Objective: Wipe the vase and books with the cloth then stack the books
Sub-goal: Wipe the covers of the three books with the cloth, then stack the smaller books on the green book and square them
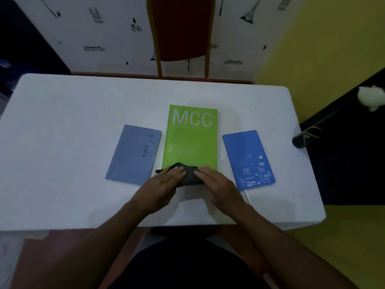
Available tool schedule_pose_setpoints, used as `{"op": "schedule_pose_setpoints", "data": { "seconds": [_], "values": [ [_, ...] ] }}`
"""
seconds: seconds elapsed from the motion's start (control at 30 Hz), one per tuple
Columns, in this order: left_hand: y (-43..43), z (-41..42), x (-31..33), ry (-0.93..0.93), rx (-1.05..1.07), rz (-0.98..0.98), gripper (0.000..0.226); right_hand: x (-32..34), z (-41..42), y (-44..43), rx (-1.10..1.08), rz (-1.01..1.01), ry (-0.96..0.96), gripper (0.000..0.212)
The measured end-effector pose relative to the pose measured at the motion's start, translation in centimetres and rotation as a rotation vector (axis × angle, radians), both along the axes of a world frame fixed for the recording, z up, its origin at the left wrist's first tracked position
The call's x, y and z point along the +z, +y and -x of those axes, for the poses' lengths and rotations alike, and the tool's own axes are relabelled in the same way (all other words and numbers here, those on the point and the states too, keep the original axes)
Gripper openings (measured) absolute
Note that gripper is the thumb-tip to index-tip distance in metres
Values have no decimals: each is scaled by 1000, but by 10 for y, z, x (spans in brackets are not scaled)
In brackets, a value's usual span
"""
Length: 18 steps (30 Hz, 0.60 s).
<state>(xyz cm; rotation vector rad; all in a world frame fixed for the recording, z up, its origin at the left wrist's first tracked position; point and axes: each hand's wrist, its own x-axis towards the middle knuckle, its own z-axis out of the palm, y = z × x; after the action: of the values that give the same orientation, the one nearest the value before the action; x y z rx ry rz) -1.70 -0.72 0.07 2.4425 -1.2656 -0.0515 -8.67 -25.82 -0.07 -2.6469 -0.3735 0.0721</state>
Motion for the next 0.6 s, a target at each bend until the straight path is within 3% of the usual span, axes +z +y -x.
{"op": "schedule_pose_setpoints", "data": {
  "seconds": [0.13,0.27,0.33,0.6],
  "values": [
    [5,24,-20,228,49,-330,63,-19,45,7,54,53,121,48],
    [-6,26,-25,60,73,-275,47,-38,45,11,-52,61,71,50],
    [-14,22,-26,-20,75,-264,45,-46,39,9,3,140,53,56],
    [-16,27,-42,66,39,-402,60,-57,33,-7,105,187,172,62]
  ]
}}
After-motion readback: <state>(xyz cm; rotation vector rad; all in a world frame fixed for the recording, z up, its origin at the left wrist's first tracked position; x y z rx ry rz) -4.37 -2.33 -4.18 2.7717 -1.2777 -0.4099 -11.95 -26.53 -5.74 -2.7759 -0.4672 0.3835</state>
